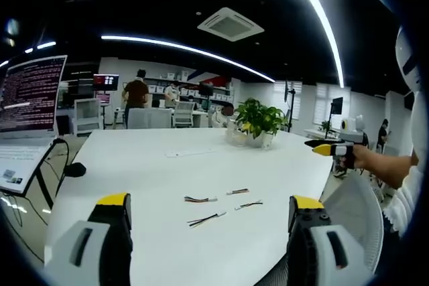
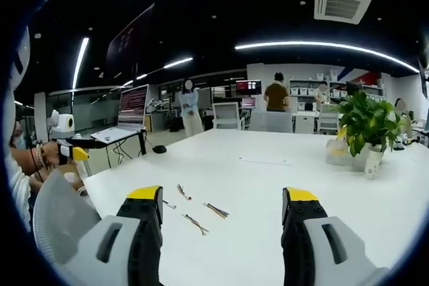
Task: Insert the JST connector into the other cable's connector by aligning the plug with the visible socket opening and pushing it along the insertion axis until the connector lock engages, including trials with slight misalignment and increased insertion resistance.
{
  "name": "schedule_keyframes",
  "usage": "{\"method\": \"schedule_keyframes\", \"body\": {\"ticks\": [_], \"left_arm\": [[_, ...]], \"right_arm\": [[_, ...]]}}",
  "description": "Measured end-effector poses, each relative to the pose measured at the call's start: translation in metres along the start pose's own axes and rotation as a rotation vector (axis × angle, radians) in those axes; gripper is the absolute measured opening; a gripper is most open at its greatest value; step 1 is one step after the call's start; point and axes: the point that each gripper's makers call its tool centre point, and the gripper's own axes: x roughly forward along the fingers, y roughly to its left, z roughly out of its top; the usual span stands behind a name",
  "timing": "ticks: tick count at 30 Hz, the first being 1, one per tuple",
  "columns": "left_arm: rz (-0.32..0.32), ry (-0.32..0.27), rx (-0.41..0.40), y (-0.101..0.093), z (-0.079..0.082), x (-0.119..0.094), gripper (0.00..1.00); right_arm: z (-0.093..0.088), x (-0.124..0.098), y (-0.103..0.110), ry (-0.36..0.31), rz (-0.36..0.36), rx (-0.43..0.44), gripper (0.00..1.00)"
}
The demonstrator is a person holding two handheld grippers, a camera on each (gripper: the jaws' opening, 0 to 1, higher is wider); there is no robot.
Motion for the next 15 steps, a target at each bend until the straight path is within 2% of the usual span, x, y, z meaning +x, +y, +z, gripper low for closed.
{"method": "schedule_keyframes", "body": {"ticks": [6,15], "left_arm": [[0.001,0.012,-0.002,-0.0020,-0.0022,0.0010,0.96],[-0.005,0.016,0.008,-0.0069,-0.0003,0.0027,0.96]], "right_arm": [[0.0011,-0.0026,0.0006,0.004,-0.006,-0.004,0.64],[0.0007,-0.0035,0.0043,0.019,0.008,-0.012,0.67]]}}
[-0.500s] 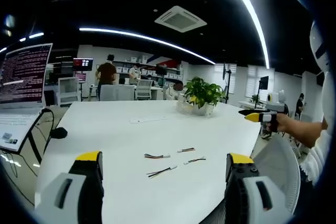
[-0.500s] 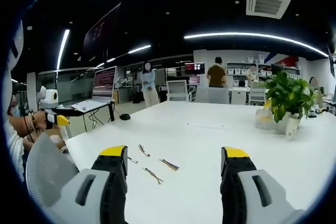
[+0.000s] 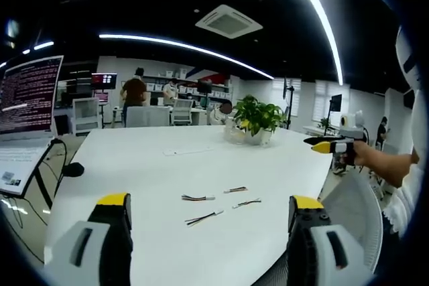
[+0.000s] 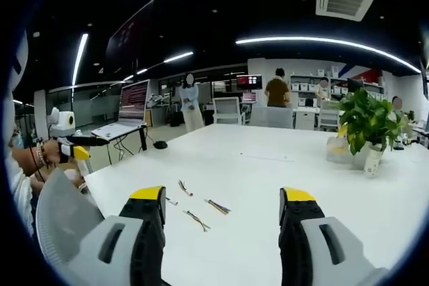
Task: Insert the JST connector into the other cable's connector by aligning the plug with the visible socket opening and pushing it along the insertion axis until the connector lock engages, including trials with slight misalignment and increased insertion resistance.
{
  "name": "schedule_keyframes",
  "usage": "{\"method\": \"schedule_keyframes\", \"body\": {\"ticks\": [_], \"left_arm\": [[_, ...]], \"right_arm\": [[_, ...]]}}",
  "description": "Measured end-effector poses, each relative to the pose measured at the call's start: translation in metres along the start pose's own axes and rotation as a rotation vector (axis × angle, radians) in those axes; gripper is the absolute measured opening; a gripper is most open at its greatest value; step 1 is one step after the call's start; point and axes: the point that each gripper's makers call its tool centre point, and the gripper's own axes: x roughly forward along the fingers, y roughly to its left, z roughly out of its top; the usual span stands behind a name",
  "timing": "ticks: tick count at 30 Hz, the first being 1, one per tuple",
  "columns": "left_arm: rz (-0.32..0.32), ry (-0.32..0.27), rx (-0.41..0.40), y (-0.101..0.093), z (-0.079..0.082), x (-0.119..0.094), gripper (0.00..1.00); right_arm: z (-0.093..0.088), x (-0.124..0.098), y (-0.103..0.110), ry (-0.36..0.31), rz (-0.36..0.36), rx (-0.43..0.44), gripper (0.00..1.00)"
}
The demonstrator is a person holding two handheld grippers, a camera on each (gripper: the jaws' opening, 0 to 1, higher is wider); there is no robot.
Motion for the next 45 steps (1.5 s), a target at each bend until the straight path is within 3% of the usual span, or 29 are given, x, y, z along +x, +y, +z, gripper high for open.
{"method": "schedule_keyframes", "body": {"ticks": [16,35,45], "left_arm": [[-0.012,0.021,-0.025,-0.006,-0.005,0.003,0.94],[-0.041,0.019,-0.054,-0.016,-0.006,0.009,0.94],[-0.036,0.015,-0.075,-0.011,-0.005,0.014,0.95]], "right_arm": [[-0.011,0.001,0.006,0.068,0.018,-0.034,0.66],[-0.014,0.013,0.013,0.084,0.033,-0.028,0.64],[-0.019,0.018,0.012,0.103,0.031,-0.033,0.64]]}}
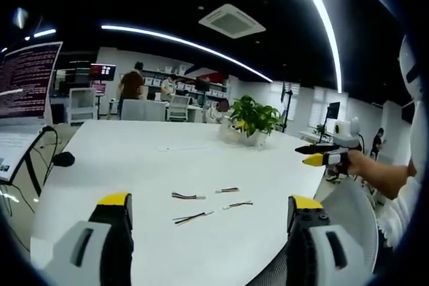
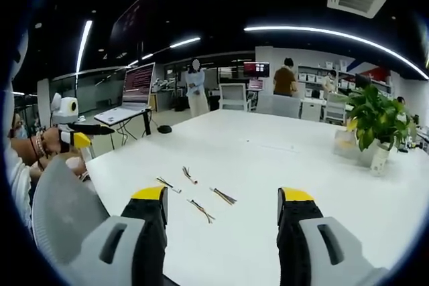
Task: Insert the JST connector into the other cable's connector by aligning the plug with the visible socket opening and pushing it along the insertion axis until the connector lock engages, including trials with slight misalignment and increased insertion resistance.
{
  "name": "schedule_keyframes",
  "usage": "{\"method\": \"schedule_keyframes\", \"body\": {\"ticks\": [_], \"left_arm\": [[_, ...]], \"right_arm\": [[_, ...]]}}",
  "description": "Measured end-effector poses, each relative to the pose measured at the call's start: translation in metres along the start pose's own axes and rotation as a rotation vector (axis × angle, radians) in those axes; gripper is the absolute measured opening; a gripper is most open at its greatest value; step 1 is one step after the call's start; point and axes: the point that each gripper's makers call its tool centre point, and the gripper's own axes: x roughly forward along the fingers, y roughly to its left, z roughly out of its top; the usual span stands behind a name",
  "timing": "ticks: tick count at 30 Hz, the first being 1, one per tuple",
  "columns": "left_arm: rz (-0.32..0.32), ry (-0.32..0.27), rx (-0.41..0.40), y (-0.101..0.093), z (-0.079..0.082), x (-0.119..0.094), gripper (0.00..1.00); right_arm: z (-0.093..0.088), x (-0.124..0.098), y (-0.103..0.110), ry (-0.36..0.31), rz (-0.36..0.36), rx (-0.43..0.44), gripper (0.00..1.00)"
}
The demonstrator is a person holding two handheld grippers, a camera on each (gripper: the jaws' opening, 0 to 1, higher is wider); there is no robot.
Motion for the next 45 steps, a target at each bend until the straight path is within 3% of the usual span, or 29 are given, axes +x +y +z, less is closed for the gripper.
{"method": "schedule_keyframes", "body": {"ticks": [18,35,45], "left_arm": [[-0.022,0.010,0.001,0.000,0.003,0.019,0.95],[-0.075,0.002,0.085,0.007,0.032,0.058,0.96],[-0.121,0.019,0.123,0.020,0.041,0.080,0.97]], "right_arm": [[0.001,0.015,-0.003,0.000,0.013,0.008,0.63],[0.022,0.044,-0.016,-0.006,0.047,-0.049,0.61],[0.023,0.065,-0.021,0.002,0.087,-0.074,0.58]]}}
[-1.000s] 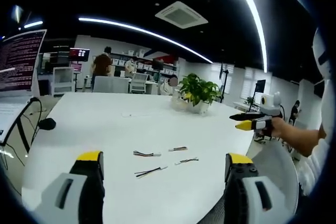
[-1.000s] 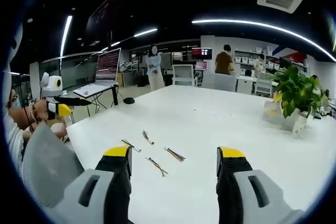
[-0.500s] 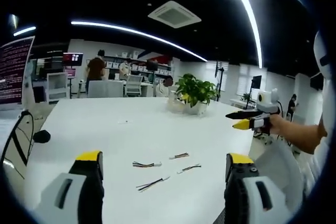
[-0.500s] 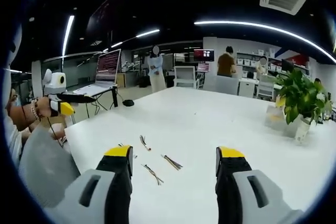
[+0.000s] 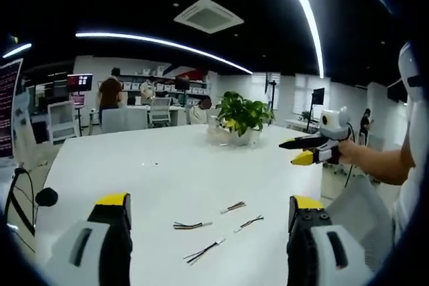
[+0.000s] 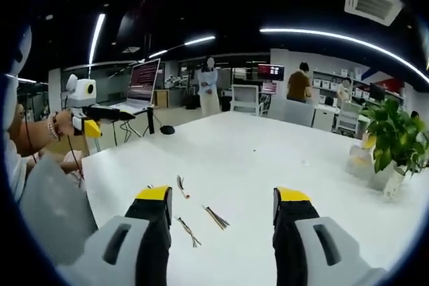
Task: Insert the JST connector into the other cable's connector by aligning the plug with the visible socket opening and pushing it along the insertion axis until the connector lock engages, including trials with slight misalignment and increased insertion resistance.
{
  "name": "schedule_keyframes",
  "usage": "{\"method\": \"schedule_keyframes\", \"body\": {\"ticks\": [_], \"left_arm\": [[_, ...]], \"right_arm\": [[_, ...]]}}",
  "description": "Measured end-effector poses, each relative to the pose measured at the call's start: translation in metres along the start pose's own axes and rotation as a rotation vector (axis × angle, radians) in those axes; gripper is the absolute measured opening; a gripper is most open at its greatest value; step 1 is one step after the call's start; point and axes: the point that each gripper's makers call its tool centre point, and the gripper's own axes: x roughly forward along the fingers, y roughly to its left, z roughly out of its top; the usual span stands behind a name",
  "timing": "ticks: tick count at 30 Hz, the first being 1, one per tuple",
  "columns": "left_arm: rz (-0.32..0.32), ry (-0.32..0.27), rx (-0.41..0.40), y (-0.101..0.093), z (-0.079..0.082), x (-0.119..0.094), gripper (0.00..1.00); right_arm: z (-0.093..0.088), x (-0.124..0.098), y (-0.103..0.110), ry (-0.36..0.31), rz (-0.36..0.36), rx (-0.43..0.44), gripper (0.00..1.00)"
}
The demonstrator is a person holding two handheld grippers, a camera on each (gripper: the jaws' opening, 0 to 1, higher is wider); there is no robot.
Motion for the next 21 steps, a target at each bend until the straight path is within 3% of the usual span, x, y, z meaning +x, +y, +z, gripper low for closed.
{"method": "schedule_keyframes", "body": {"ticks": [4,9,21], "left_arm": [[-0.009,0.027,0.014,0.009,-0.006,0.011,0.97],[-0.023,0.017,0.001,0.017,-0.005,0.022,0.96],[-0.130,0.042,0.090,0.012,-0.011,0.054,0.96]], "right_arm": [[-0.001,0.010,-0.004,0.005,0.018,0.005,0.57],[-0.005,0.021,-0.011,0.023,0.030,0.002,0.56],[-0.006,0.043,-0.022,0.010,0.077,0.014,0.53]]}}
